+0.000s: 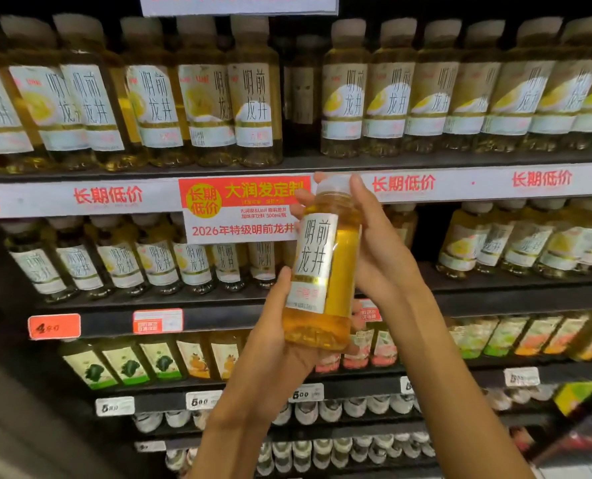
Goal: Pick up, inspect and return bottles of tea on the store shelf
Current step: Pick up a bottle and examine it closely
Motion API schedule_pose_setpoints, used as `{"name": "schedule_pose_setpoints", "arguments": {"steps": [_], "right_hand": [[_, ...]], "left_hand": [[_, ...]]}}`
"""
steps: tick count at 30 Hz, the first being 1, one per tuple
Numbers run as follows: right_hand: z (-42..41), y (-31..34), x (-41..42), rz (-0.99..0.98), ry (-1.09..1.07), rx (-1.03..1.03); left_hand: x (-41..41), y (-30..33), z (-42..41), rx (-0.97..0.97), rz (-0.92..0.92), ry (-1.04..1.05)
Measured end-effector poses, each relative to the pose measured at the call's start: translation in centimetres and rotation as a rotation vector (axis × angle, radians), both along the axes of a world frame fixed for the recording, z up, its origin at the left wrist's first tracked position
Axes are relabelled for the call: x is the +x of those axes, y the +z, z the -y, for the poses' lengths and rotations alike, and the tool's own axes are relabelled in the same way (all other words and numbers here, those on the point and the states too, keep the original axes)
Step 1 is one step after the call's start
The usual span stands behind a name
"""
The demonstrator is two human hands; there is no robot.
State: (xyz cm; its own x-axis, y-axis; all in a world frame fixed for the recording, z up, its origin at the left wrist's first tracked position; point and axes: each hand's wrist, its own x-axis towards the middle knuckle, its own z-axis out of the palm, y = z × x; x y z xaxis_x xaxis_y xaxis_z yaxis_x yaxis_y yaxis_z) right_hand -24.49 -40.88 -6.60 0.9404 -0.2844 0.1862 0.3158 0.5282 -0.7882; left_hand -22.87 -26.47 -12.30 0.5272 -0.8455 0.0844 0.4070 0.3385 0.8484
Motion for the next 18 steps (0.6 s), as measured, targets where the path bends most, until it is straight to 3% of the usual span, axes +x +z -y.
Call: {"name": "schedule_pose_setpoints", "arguments": {"steps": [7,12,18], "right_hand": [[0.4,0.7,-1.8,0.114,-0.114,-0.237],[-0.1,1.2,-2.0,0.100,-0.137,-0.283],[-0.1,1.1,-1.3,0.109,0.028,-0.093]], "left_hand": [[-0.6,-1.1,-0.1,0.239,0.237,0.201],[-0.9,-0.7,-0.2,0.199,0.137,0.166],[-1.5,-0.5,-0.1,0.170,0.020,-0.060]]}}
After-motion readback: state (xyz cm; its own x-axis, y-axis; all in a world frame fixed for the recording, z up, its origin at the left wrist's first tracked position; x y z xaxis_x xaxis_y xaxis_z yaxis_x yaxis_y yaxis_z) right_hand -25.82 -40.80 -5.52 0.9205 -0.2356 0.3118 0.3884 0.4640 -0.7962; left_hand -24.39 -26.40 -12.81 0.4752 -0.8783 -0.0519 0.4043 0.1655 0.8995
